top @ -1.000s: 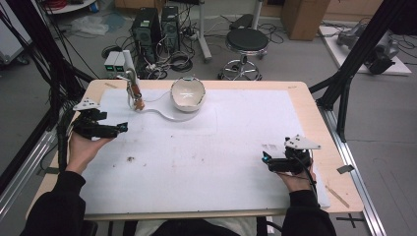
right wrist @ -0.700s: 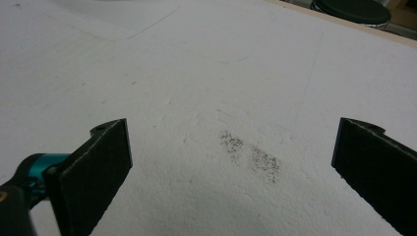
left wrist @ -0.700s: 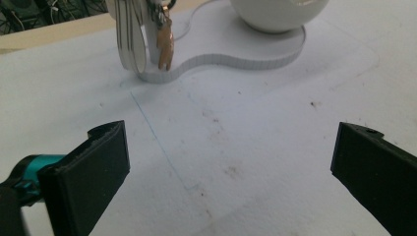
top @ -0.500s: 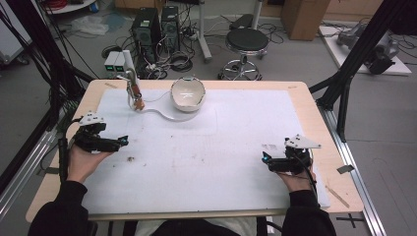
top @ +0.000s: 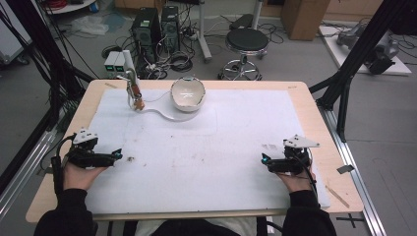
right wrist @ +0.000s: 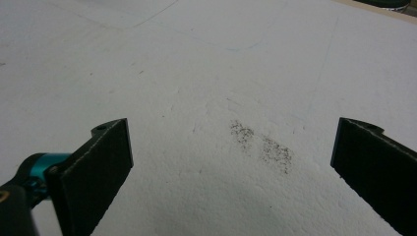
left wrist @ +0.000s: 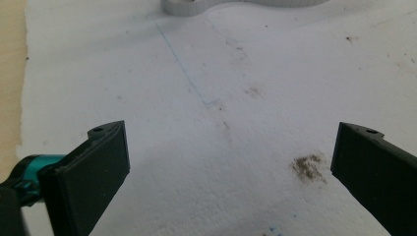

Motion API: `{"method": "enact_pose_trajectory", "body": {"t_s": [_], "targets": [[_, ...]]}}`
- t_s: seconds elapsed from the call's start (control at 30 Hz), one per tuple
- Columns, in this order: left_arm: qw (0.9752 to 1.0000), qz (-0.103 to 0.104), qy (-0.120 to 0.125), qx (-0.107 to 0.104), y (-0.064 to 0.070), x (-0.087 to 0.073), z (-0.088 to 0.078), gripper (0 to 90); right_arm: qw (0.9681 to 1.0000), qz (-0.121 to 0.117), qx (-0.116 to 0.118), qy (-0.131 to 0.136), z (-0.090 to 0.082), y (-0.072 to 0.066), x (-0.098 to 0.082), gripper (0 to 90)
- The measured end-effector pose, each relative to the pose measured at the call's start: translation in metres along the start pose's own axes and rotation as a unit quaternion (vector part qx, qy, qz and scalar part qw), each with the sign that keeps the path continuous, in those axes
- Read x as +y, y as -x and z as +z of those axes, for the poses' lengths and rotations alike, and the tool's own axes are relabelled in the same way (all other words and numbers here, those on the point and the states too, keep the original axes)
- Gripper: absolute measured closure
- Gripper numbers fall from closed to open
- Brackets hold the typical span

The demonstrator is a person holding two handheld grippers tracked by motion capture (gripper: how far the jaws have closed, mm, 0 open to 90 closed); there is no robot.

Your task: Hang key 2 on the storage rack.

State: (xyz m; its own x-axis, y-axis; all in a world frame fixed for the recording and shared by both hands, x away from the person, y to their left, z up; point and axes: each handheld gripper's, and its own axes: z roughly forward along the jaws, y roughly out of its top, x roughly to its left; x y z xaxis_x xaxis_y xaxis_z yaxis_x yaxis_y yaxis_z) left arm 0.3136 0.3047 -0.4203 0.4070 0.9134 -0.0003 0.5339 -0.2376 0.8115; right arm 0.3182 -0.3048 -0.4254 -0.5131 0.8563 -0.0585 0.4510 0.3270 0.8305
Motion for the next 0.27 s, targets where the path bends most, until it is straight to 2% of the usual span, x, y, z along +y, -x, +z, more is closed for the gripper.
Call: {"method": "enact_pose_trajectory", "body": {"t_s": [0.27], "targets": [[0.9999,-0.002,0.012,-0.004,-0.0026,0.0001,-0.0015,1.7,1.0,-0.004,-0.001,-0.003,0.0008,-0.0006,0.0001,1.1]]}}
